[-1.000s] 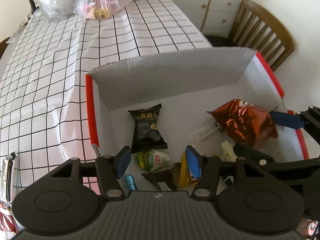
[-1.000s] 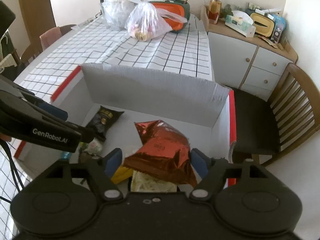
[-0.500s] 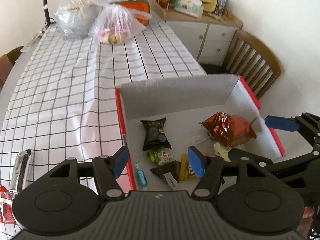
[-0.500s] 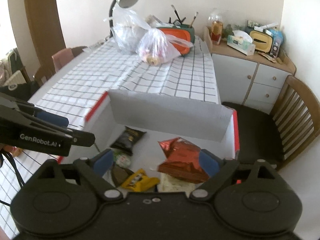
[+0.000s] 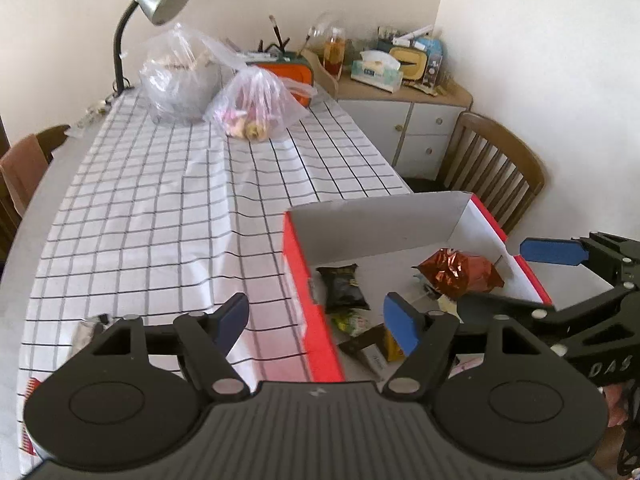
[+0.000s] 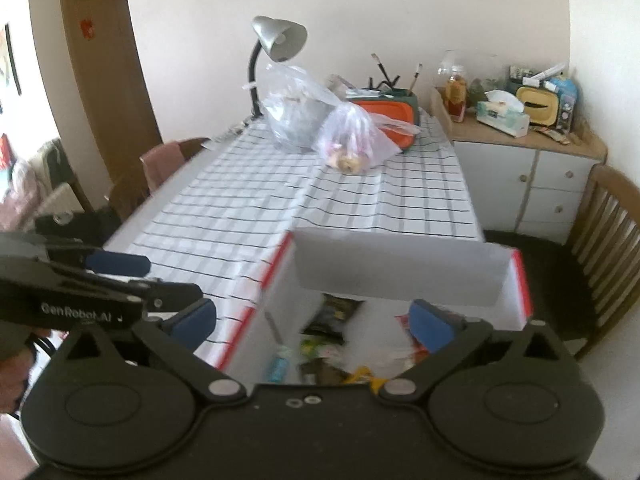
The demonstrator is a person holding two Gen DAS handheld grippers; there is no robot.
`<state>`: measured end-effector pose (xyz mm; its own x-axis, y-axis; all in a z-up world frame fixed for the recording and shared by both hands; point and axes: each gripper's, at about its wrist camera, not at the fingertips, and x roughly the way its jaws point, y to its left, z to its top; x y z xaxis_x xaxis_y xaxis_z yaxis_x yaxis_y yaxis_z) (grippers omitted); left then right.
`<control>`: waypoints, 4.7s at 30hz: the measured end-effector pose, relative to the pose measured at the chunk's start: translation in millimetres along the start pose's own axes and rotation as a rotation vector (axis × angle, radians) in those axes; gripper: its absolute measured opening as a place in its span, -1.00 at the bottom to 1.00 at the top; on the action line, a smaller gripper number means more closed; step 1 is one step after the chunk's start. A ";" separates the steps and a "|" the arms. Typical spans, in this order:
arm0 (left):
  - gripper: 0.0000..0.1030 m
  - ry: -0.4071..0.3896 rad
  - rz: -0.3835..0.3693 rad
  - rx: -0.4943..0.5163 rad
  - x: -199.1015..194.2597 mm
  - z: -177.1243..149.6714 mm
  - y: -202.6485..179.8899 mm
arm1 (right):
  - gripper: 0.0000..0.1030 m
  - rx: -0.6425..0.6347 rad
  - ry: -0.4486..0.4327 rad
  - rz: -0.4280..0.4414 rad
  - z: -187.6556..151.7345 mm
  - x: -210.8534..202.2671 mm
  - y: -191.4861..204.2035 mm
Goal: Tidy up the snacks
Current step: 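Move both tools back toward the red chip bag and silver bar, then grasp the red chip bag with the left tool while the right tool grasps the silver foil bar, then carry the chip bag and silver bar over the red box with both tools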
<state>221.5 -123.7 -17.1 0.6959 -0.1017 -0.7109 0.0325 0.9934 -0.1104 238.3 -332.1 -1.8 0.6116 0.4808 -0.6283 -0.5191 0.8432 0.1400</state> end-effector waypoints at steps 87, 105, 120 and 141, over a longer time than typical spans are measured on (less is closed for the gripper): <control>0.59 0.332 -0.206 0.654 -0.5 -107.1 264.5 | -0.17 -0.004 0.455 0.033 -13.4 264.7 271.1; 0.59 0.449 -0.273 0.871 52.2 -106.3 247.4 | -0.21 0.222 0.392 0.080 -57.8 196.6 225.1; 0.41 0.413 -0.158 0.605 67.4 -109.6 245.0 | -0.21 0.250 0.352 0.046 -70.1 175.9 213.9; 0.37 0.266 -0.053 -0.056 3.1 -73.2 225.0 | -0.21 0.268 0.149 -0.070 -44.8 83.1 153.5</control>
<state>178.4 95.5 -95.0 0.4816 -0.1709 -0.8596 0.0187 0.9826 -0.1849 182.7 -173.5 -66.8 0.5359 0.3957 -0.7458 -0.2913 0.9158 0.2766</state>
